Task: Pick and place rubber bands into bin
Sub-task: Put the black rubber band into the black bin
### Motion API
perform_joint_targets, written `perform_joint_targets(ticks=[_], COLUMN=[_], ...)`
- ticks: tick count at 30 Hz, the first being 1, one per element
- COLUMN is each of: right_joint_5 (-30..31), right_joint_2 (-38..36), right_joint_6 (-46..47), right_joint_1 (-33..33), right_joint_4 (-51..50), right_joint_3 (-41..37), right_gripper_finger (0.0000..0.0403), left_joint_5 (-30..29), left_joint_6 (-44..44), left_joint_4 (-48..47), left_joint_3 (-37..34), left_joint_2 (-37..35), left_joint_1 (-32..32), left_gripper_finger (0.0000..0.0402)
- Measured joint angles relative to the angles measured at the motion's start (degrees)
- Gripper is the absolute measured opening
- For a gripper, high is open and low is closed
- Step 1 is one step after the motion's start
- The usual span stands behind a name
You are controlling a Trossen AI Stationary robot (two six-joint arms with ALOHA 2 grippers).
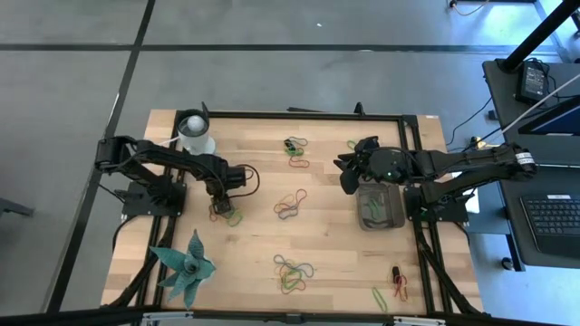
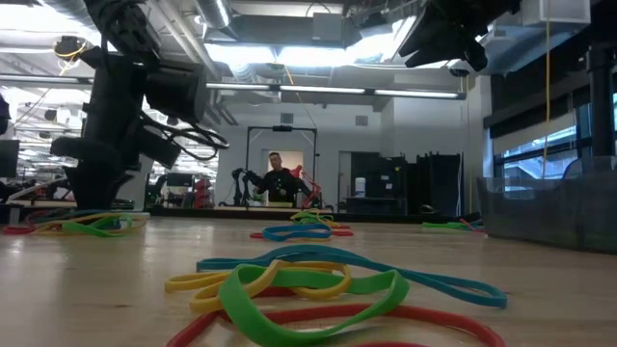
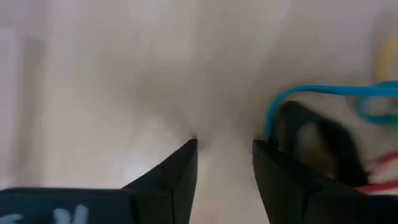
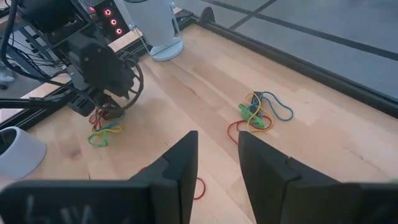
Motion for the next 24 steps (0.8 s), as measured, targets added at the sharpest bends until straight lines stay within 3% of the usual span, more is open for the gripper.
perform_joint_targets(ticks=[4, 7, 18, 24], right_joint_5=[0.0, 0.0, 0.0, 0.0], right_joint_2=[0.0, 0.0, 0.0, 0.0], right_joint_6=[-0.1, -0.1, -0.1, 0.0], right_joint_1=[0.0, 0.0, 0.0, 0.0], right_joint_4=[0.0, 0.0, 0.0, 0.0], right_joint_3=[0.0, 0.0, 0.0, 0.0], right_gripper_finger=[0.0119, 0.0119, 0.0119, 0.0119], left_joint_5=[-8.1, -10.3, -6.9, 1.4], left_joint_6=[-3.1, -4.7, -3.8, -2.5], left_joint_4=[-0.4, -1.2, -8.8, -9.3], left_joint_3=[0.0, 0.0, 5.2, 7.6], left_joint_2=[0.0, 0.0, -0.1, -0.2], left_joint_1=[0.1, 0.1, 0.0, 0.0], left_gripper_finger=[0.0134, 0.0124, 0.0091, 0.0094])
